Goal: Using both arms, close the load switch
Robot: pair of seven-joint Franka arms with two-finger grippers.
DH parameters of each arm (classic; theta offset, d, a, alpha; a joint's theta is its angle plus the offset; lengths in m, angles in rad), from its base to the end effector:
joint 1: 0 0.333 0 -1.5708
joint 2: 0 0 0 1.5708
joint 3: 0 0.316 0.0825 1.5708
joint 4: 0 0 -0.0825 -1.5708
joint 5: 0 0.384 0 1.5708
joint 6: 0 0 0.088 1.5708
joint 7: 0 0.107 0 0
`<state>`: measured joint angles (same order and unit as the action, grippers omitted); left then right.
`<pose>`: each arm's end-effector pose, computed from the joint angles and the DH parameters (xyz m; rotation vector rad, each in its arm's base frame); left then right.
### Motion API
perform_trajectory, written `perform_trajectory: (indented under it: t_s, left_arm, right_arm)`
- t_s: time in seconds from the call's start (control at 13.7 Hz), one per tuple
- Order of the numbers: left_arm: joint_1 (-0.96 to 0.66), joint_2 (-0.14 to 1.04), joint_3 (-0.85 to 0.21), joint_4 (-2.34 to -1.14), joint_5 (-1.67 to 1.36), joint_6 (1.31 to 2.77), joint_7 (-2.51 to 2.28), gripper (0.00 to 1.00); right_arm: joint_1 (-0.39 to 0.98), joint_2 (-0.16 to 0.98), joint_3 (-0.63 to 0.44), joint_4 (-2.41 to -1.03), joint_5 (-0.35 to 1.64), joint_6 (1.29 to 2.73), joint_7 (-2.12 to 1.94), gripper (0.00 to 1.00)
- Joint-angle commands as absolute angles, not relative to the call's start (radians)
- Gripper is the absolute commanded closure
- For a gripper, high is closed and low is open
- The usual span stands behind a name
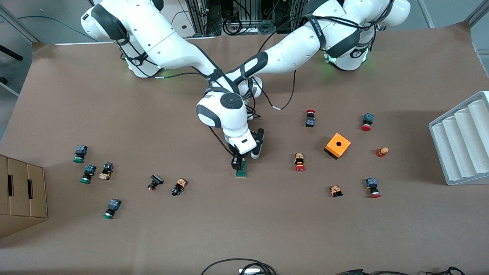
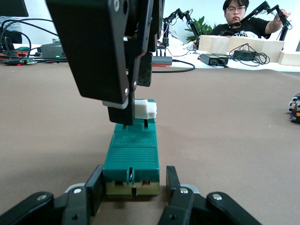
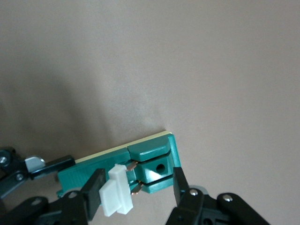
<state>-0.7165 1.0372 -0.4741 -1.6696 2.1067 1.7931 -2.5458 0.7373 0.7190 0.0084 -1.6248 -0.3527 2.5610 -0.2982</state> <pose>0.3347 -0.5600 0.0551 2.5031 0.0485 1.8481 0.5194 0.4856 0.2212 2.3352 1.8051 0.3837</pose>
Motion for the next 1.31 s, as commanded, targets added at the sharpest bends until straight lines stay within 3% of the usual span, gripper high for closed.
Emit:
perform_trajectory:
  t_s: [0.0,1.24]
  left_arm:
    - [-0.729,1.057,-0.468,-1.646,2.117,1.781,-2.563,0.42]
    - [-0.727,1.055,-0.468,-1.647,2.117,1.781,-2.563,0.42]
  right_arm:
    - [0.729,0.715,0.002,-1.612,-0.383,2.583,-0.288,0.34]
    - [0.730,0.709,-0.006,-1.609,-0.380,2.583,-0.291,0.36]
